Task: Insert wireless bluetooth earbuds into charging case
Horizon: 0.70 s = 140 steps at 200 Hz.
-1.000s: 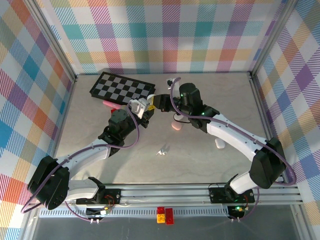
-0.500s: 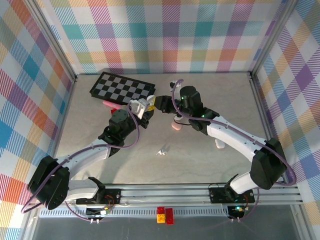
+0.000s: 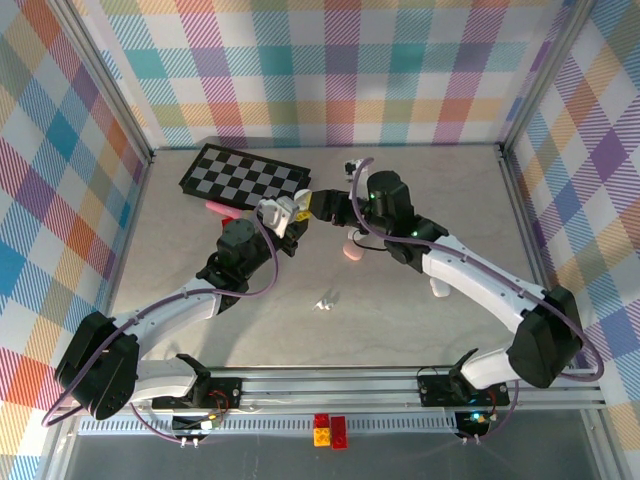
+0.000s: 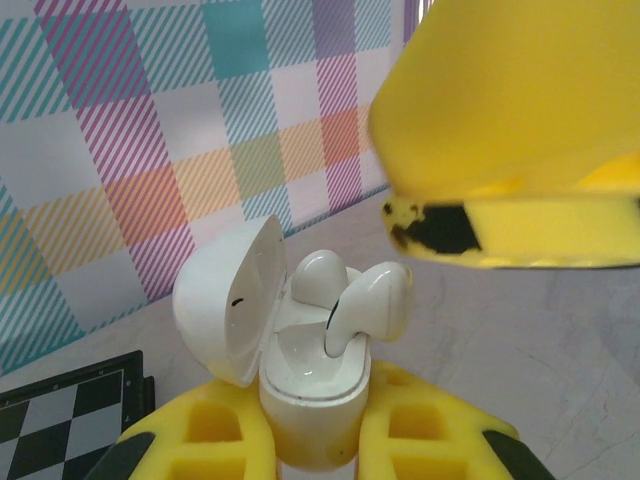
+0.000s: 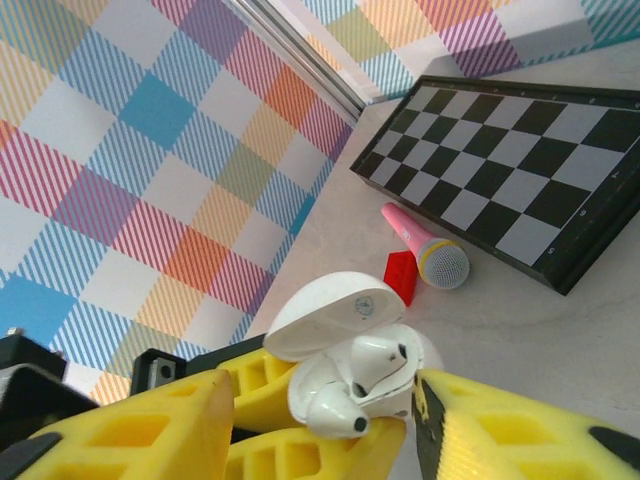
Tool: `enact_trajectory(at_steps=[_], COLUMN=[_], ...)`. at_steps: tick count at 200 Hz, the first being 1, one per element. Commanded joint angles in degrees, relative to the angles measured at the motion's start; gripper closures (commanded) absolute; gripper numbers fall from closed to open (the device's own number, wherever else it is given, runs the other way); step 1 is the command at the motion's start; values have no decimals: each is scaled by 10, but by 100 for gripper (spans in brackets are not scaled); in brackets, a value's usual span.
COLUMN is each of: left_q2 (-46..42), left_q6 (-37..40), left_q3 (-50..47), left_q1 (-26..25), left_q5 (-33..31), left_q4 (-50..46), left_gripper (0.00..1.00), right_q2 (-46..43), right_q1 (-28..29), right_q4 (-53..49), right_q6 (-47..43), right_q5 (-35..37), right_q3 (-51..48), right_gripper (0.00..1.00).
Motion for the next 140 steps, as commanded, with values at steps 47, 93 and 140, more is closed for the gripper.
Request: enact_trajectory(at_steps=[47, 93, 140], left_q2=[-8, -4, -5], left_q6=[-9, -15, -16], left_q3=[17, 22, 27], left_q1=[3, 3, 3], left_q5=[50, 50, 47], left_q4=[1, 2, 2], left_gripper=[100, 100, 100], right_q2=[-7, 2, 3], right_q1=[-8, -8, -7], right_q4=[-31, -25, -24], right_q6=[-33, -34, -27], right_q5=[-54, -92, -105], right_q3=[24, 26, 22], right_gripper=[52, 59, 64])
